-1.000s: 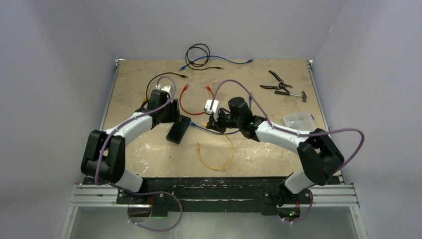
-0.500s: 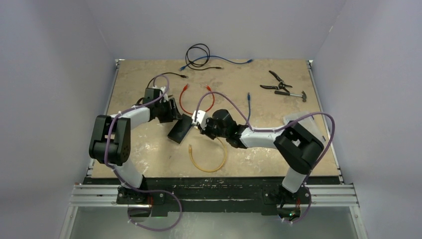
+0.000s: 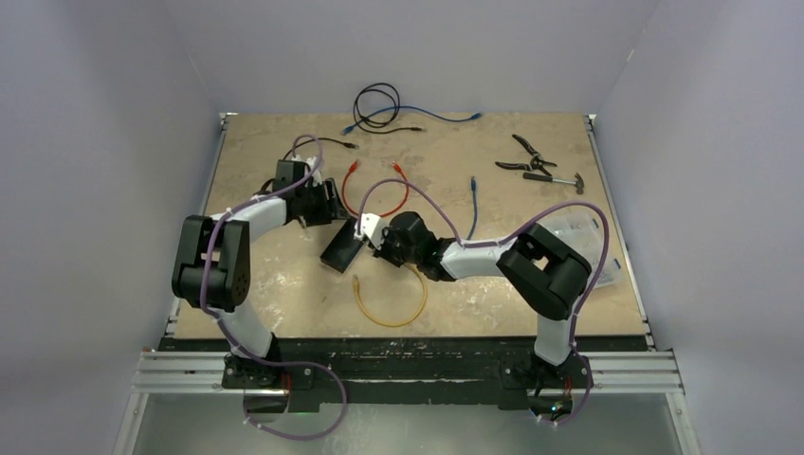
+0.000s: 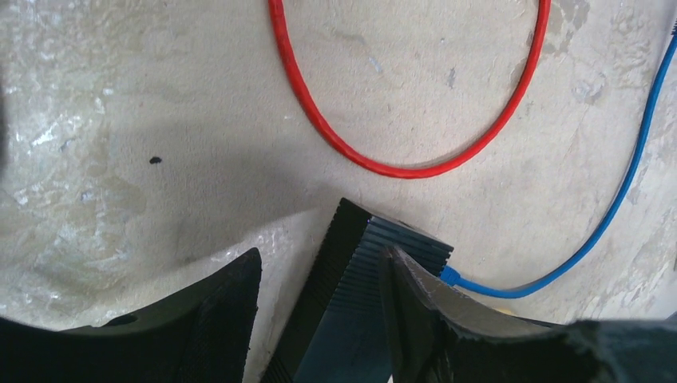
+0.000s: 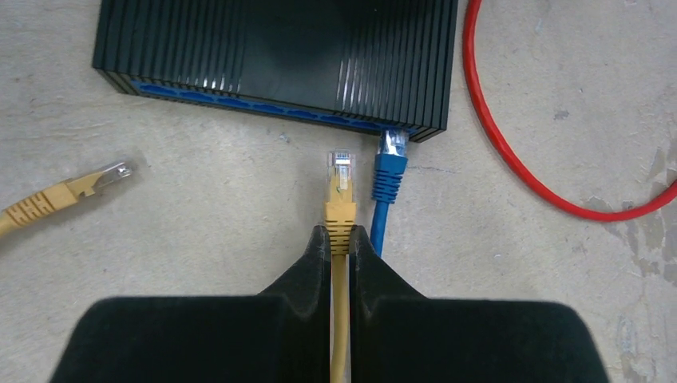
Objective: Insert the plug into the switch port
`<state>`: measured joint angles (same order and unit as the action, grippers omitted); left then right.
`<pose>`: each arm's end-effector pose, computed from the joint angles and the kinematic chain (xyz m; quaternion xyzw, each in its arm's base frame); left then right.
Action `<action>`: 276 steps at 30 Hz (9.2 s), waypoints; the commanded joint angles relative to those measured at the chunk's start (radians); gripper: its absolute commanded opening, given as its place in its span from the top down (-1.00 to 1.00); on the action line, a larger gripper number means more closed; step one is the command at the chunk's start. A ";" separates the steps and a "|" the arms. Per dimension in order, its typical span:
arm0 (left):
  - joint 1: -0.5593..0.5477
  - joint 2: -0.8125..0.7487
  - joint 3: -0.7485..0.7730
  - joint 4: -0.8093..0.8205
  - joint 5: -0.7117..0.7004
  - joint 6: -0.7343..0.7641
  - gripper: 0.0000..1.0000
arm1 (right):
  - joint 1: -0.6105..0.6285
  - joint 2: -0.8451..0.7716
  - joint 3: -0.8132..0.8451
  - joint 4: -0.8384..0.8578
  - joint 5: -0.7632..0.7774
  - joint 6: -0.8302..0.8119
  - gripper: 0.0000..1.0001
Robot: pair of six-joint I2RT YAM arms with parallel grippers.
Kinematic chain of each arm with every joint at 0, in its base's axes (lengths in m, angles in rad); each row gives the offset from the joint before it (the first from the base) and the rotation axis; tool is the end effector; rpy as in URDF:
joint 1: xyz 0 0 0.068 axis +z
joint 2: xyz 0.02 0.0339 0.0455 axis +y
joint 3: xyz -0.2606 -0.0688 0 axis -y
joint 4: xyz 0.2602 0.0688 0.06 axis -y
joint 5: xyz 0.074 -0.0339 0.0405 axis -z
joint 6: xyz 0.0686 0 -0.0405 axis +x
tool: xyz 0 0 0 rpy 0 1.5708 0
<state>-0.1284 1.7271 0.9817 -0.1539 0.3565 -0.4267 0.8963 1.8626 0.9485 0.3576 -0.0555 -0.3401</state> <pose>0.3723 -0.0722 0.1303 -0.0803 0.9276 -0.2498 0.2660 0.2608 0.3322 0.1184 -0.5174 0.7043 0.1566 0.4602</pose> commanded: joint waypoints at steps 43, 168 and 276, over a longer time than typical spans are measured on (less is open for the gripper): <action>-0.033 0.011 -0.007 -0.018 0.008 0.006 -0.01 | 0.006 0.113 0.148 -0.132 0.135 0.095 1.00; -0.230 -0.021 -0.157 -0.011 0.190 -0.057 0.09 | 0.003 0.105 0.342 0.131 0.015 0.095 1.00; -0.131 0.366 0.730 -0.200 -0.201 -0.058 1.00 | -0.185 -0.581 -0.305 0.280 0.555 0.367 -0.97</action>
<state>-0.2577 2.2047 1.7718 -0.4129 0.0902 -0.4286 0.7067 1.2724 0.5976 0.6006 0.4801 0.0372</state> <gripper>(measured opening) 0.012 0.984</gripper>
